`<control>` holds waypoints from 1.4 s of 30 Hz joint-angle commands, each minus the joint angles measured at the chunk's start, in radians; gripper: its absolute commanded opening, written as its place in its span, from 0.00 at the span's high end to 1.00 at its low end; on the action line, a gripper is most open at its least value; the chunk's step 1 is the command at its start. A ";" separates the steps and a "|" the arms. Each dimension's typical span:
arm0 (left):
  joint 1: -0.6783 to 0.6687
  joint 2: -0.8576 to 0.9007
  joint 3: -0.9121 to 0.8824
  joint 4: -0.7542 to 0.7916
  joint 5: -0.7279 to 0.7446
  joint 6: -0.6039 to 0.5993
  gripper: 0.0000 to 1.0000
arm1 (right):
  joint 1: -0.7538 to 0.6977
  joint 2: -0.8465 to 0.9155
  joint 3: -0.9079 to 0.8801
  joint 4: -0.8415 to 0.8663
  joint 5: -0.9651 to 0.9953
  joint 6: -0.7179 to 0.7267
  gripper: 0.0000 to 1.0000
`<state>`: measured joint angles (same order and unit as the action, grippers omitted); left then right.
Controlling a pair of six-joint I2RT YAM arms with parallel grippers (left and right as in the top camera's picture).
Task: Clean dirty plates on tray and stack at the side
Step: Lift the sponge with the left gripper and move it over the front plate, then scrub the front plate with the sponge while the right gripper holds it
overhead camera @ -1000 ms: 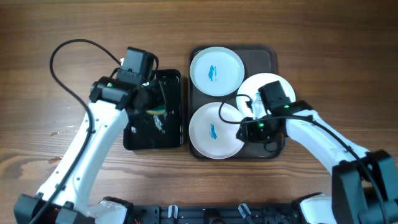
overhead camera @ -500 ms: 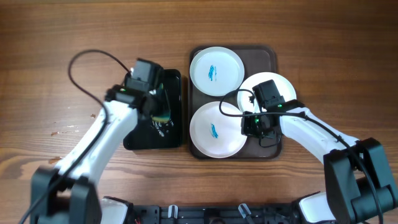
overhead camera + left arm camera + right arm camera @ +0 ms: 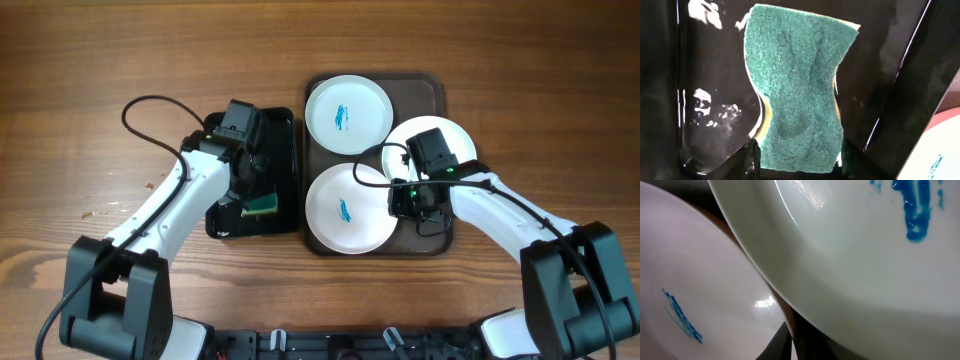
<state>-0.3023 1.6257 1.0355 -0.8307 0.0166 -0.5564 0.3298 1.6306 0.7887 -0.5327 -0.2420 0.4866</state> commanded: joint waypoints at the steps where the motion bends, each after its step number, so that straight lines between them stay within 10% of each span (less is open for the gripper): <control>1: -0.022 0.060 -0.030 0.061 -0.011 -0.093 0.53 | 0.000 0.022 -0.010 -0.002 0.060 0.011 0.88; 7: -0.036 0.219 -0.057 0.136 -0.106 -0.107 0.96 | 0.000 0.022 -0.010 -0.003 0.060 0.010 0.88; 25: -0.036 -0.020 0.115 -0.066 -0.106 0.018 0.96 | 0.000 0.022 -0.010 -0.004 0.060 0.011 0.87; 28: -0.073 -0.039 0.139 -0.076 0.084 0.056 0.96 | 0.000 0.022 -0.010 -0.003 0.060 0.011 0.84; 42: -0.409 0.299 0.075 0.311 0.286 -0.167 0.96 | 0.000 0.022 -0.010 0.007 0.063 0.011 0.82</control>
<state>-0.6830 1.8389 1.1198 -0.5426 0.2749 -0.6945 0.3298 1.6306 0.7914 -0.5236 -0.2386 0.4904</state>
